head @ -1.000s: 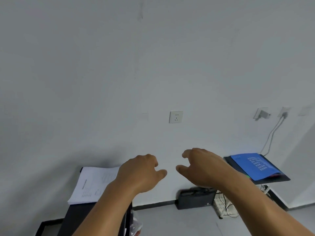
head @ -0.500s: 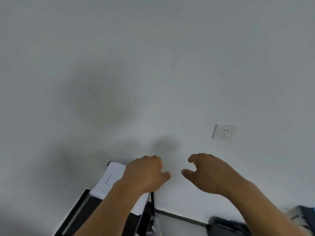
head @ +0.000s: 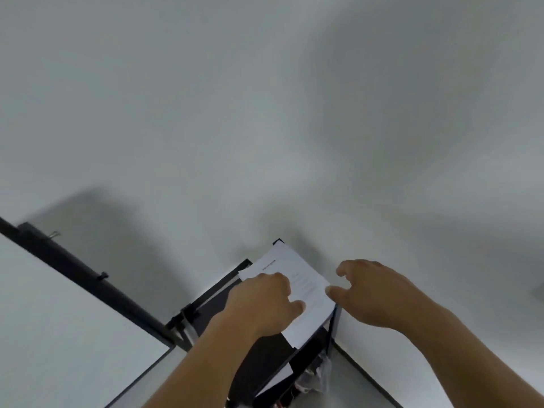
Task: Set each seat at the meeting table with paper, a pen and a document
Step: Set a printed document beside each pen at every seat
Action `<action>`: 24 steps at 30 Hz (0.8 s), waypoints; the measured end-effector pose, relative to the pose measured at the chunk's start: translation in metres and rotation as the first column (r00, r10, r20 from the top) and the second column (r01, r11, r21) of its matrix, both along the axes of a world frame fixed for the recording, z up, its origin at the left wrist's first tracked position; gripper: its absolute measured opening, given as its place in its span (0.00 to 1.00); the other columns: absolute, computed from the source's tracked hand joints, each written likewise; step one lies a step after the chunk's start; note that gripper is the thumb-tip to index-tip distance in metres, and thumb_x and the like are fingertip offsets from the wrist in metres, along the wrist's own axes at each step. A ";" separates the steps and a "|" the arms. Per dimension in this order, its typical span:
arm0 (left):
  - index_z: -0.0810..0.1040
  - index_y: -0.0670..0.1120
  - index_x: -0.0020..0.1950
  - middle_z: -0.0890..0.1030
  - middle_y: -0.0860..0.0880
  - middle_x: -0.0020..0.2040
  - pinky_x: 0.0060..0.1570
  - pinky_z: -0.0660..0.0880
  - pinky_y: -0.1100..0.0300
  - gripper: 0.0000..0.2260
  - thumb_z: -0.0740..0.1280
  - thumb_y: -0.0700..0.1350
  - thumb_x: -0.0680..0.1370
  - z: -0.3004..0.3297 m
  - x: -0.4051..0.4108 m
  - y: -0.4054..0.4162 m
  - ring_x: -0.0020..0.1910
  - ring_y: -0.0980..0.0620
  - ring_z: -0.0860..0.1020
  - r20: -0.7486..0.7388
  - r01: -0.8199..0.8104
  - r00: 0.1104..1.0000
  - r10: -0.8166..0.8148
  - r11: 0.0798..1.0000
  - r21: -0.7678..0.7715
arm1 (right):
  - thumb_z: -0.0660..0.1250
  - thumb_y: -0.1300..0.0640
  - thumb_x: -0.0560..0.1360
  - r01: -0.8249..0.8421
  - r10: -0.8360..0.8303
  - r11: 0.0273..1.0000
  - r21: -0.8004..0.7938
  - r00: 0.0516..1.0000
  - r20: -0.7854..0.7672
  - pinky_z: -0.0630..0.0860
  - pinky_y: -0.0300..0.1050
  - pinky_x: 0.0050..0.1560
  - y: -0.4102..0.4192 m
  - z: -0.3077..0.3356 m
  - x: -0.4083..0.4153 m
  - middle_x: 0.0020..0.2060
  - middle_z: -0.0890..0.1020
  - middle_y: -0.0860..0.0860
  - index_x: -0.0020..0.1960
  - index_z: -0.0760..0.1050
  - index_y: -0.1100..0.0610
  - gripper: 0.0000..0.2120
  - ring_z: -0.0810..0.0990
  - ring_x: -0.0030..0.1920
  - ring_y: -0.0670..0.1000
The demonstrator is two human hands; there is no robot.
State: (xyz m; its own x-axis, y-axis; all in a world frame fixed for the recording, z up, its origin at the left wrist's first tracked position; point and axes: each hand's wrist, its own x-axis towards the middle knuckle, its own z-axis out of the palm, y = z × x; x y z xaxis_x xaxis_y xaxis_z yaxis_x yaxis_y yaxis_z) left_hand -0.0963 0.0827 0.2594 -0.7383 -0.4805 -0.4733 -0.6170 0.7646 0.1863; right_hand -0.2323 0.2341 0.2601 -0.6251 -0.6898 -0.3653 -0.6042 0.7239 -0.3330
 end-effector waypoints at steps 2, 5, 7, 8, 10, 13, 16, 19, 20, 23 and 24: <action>0.75 0.53 0.76 0.81 0.51 0.69 0.63 0.78 0.51 0.25 0.64 0.65 0.84 -0.013 0.001 -0.015 0.64 0.48 0.81 0.005 -0.045 0.999 0.045 0.999 0.018 | 0.63 0.36 0.83 -0.050 0.049 0.999 0.017 0.999 0.011 0.78 0.49 0.64 -0.023 -0.008 -0.007 0.68 0.81 0.47 0.77 0.71 0.50 0.28 0.80 0.64 0.50; 0.77 0.51 0.71 0.83 0.51 0.64 0.61 0.81 0.49 0.22 0.64 0.64 0.84 -0.035 -0.004 -0.036 0.59 0.48 0.83 0.020 -0.083 0.996 0.082 0.996 0.045 | 0.63 0.36 0.83 -0.090 0.089 0.994 0.058 0.996 0.025 0.77 0.48 0.65 -0.052 -0.016 -0.016 0.71 0.79 0.47 0.79 0.69 0.49 0.29 0.80 0.66 0.49; 0.77 0.51 0.69 0.83 0.51 0.63 0.60 0.82 0.49 0.21 0.64 0.63 0.84 -0.050 -0.013 -0.049 0.58 0.49 0.83 0.017 -0.100 0.995 0.099 0.992 0.077 | 0.63 0.36 0.83 -0.111 0.110 0.990 0.093 0.994 0.012 0.78 0.48 0.65 -0.070 -0.025 -0.028 0.70 0.80 0.47 0.77 0.71 0.50 0.27 0.80 0.65 0.49; 0.77 0.51 0.69 0.83 0.51 0.62 0.59 0.82 0.49 0.21 0.64 0.63 0.84 -0.057 -0.018 -0.055 0.57 0.49 0.83 0.009 -0.105 0.994 0.105 0.991 0.087 | 0.63 0.37 0.83 -0.117 0.117 0.988 0.105 0.993 0.003 0.79 0.49 0.64 -0.078 -0.029 -0.034 0.68 0.81 0.48 0.75 0.72 0.50 0.26 0.81 0.64 0.50; 0.78 0.50 0.69 0.84 0.51 0.61 0.57 0.82 0.49 0.21 0.64 0.63 0.83 -0.072 -0.030 -0.067 0.56 0.49 0.83 0.004 -0.118 0.993 0.118 0.987 0.109 | 0.63 0.37 0.83 -0.126 0.127 0.983 0.135 0.992 0.002 0.80 0.50 0.63 -0.094 -0.040 -0.048 0.67 0.81 0.49 0.73 0.74 0.51 0.25 0.82 0.62 0.50; 0.78 0.50 0.69 0.84 0.51 0.61 0.56 0.82 0.50 0.20 0.64 0.62 0.84 -0.086 -0.043 -0.082 0.55 0.49 0.83 0.031 -0.137 0.990 0.134 0.981 0.139 | 0.63 0.38 0.83 -0.147 0.144 0.978 0.151 0.989 0.025 0.79 0.48 0.62 -0.113 -0.059 -0.063 0.68 0.81 0.48 0.74 0.73 0.51 0.25 0.82 0.62 0.50; 0.78 0.50 0.68 0.84 0.51 0.61 0.56 0.83 0.50 0.19 0.64 0.61 0.84 -0.097 -0.049 -0.093 0.55 0.49 0.84 0.028 -0.175 0.984 0.173 0.970 0.168 | 0.63 0.38 0.83 -0.170 0.164 0.972 0.163 0.985 0.047 0.80 0.48 0.62 -0.128 -0.075 -0.074 0.69 0.81 0.48 0.75 0.73 0.51 0.26 0.82 0.62 0.50; 0.80 0.49 0.65 0.85 0.51 0.59 0.54 0.84 0.52 0.17 0.65 0.58 0.84 -0.116 -0.053 -0.107 0.53 0.50 0.85 0.039 -0.277 0.961 0.275 0.934 0.225 | 0.63 0.38 0.83 -0.220 0.209 0.963 0.159 0.975 0.079 0.81 0.47 0.57 -0.148 -0.097 -0.087 0.66 0.82 0.48 0.73 0.74 0.51 0.24 0.82 0.56 0.48; 0.81 0.48 0.64 0.86 0.50 0.59 0.55 0.84 0.51 0.16 0.65 0.57 0.84 -0.128 -0.054 -0.112 0.53 0.49 0.86 0.040 -0.328 0.943 0.329 0.910 0.253 | 0.64 0.39 0.83 -0.240 0.227 0.958 0.157 0.969 0.096 0.81 0.46 0.57 -0.156 -0.107 -0.092 0.66 0.82 0.48 0.74 0.74 0.52 0.24 0.82 0.56 0.49; 0.84 0.44 0.53 0.88 0.49 0.53 0.48 0.85 0.49 0.13 0.67 0.52 0.82 -0.164 -0.053 -0.120 0.44 0.48 0.87 0.062 -0.507 0.850 0.523 0.781 0.366 | 0.64 0.39 0.84 -0.281 0.256 0.941 0.189 0.956 0.145 0.78 0.46 0.59 -0.173 -0.134 -0.104 0.67 0.81 0.50 0.75 0.72 0.53 0.25 0.81 0.60 0.51; 0.81 0.44 0.45 0.88 0.49 0.46 0.41 0.83 0.50 0.12 0.67 0.50 0.82 -0.177 -0.051 -0.121 0.36 0.51 0.84 0.053 -0.566 0.798 0.600 0.717 0.407 | 0.63 0.40 0.84 -0.303 0.276 0.934 0.188 0.948 0.158 0.78 0.46 0.59 -0.180 -0.146 -0.109 0.68 0.81 0.51 0.75 0.72 0.53 0.25 0.81 0.61 0.51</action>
